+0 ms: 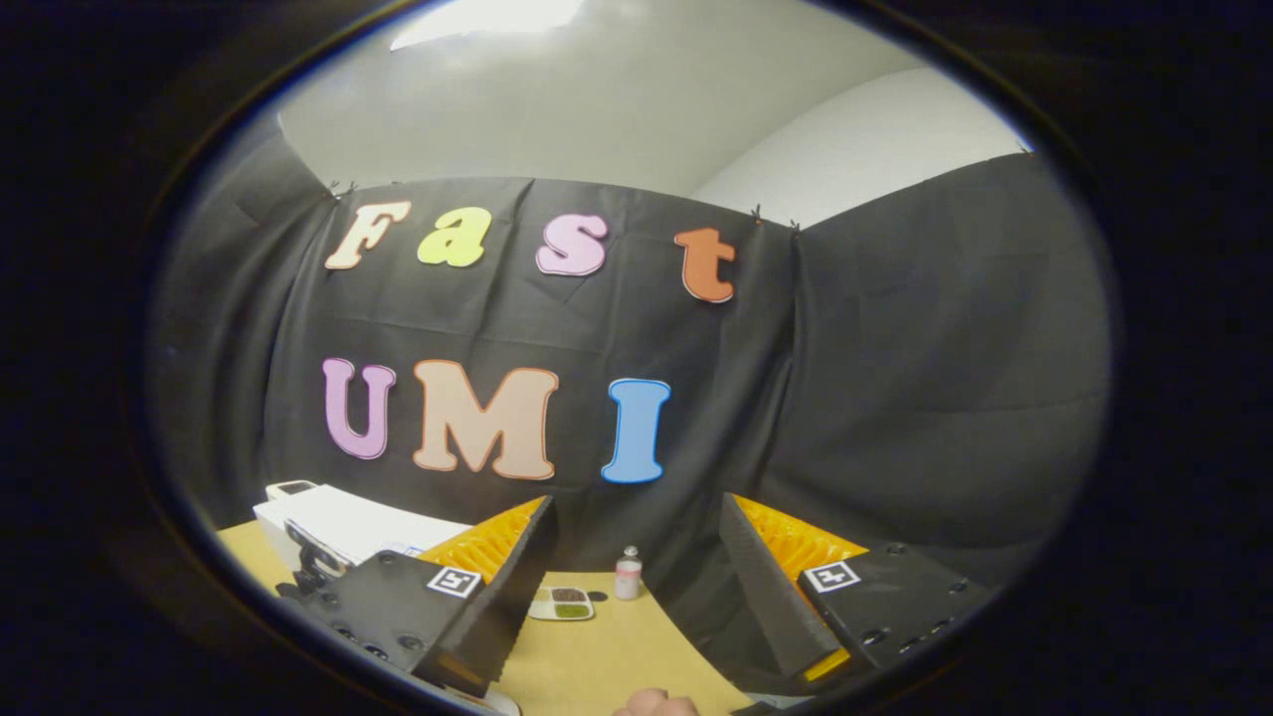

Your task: Open the microwave oven with the left hand, put the food in, and close the microwave oven.

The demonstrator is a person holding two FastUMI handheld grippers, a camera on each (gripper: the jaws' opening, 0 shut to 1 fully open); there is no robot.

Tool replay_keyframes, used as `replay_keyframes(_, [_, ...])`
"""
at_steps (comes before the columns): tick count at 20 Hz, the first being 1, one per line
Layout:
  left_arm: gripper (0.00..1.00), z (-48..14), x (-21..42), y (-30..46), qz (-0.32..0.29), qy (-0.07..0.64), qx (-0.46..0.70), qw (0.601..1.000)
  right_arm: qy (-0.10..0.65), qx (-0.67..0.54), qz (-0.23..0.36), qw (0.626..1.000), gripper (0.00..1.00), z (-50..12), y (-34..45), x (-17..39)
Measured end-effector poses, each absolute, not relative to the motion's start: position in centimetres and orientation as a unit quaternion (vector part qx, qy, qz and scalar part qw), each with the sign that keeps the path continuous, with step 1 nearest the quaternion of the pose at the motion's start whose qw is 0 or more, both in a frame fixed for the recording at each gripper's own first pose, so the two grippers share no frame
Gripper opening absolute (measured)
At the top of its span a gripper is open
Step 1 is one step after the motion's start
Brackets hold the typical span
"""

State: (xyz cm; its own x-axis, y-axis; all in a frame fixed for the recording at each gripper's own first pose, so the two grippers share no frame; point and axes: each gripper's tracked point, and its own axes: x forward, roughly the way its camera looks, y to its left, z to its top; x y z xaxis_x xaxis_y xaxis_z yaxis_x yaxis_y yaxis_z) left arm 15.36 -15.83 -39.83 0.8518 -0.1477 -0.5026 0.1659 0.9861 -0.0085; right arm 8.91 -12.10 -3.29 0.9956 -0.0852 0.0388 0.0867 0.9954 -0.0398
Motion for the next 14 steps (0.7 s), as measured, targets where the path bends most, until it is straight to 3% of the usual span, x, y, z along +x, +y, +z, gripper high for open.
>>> replay_keyframes(6, [0.93,-42.2,16.4,-15.4,-0.068,0.292,0.037,0.953,-0.006,-0.019,-0.048,0.999,0.96,-4.1,-12.7,8.9])
replay_keyframes(8, [0.85,-41.9,16.8,-15.3,-0.065,0.287,0.040,0.955,-0.008,-0.022,-0.050,0.998,0.96,-4.1,-12.8,8.9])
replay_keyframes(10, [0.65,-41.8,17.1,-15.4,-0.060,0.282,0.050,0.956,-0.009,-0.028,-0.051,0.998,0.96,-4.1,-13.0,8.8])
replay_keyframes(11, [0.43,-42.2,17.2,-15.5,-0.058,0.284,0.059,0.955,-0.009,-0.029,-0.052,0.998,0.96,-4.2,-13.1,8.8])
replay_keyframes(13, [0.29,-41.8,17.0,-15.6,-0.067,0.280,0.063,0.956,-0.009,-0.028,-0.053,0.998,0.96,-4.3,-13.1,8.7])
replay_keyframes(14, [0.27,-41.8,17.1,-15.5,-0.064,0.278,0.058,0.957,-0.009,-0.027,-0.053,0.998,1.00,-4.2,-13.0,8.7])
